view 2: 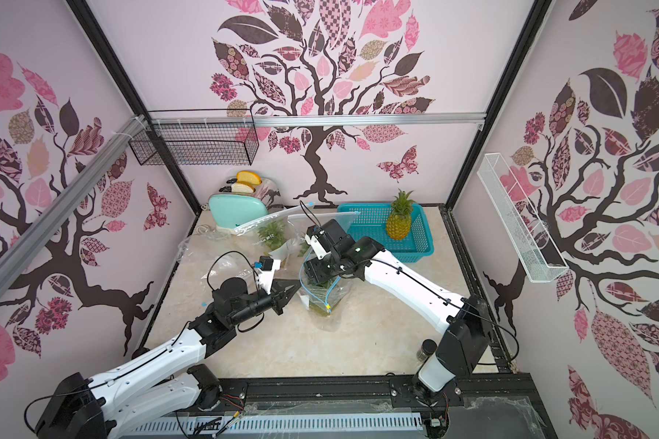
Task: Open the zip-top bag and take out the pineapple
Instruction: Pick up the pineapple from the zipper food storage bag.
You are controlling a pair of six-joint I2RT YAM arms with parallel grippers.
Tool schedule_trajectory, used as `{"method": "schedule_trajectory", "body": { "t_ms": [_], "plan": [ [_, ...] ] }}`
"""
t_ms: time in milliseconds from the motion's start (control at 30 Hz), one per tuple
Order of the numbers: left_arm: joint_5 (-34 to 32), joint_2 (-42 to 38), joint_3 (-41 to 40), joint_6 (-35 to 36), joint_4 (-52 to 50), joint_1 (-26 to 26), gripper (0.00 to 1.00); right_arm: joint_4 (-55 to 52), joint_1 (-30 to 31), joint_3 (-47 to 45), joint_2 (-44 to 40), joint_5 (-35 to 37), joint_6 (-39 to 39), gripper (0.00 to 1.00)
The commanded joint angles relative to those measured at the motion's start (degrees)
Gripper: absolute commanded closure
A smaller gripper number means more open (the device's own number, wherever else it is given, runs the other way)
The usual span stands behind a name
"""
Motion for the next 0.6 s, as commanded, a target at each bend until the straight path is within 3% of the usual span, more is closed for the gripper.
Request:
{"method": "schedule_trajectory", "body": {
  "t_ms": [0,167,267,367,467,567],
  "plan": [
    [-0.7,-1.1,-0.6,-0.1,2.8,0.2,1.00,-3.4,0.6,-4.0,-0.6,0.2,1.8,0.30],
    [-0.7,-0.6,-0.3,-0.4,3.0,0.2,1.00,-3.6,0.6,-5.8,-0.5,1.4,2.1,0.38],
    [-1.5,-0.9,-0.3,-0.6,2.7,0.3,1.00,-3.9,0.6,-5.9,0.0,1.2,2.3,0.69],
    [-2.6,-1.6,-0.2,-0.5,1.6,0.3,1.00,-3.9,0.6,-5.7,0.3,1.1,2.6,0.89],
    [-4.0,-3.1,1.0,0.9,-3.1,0.3,0.85,-4.2,0.6,-4.8,0.1,0.5,2.5,1.00],
    [-6.3,-4.4,2.3,2.8,-7.1,0.3,0.69,-3.8,0.6,-2.8,-1.4,0.7,2.6,1.00]
  ]
}}
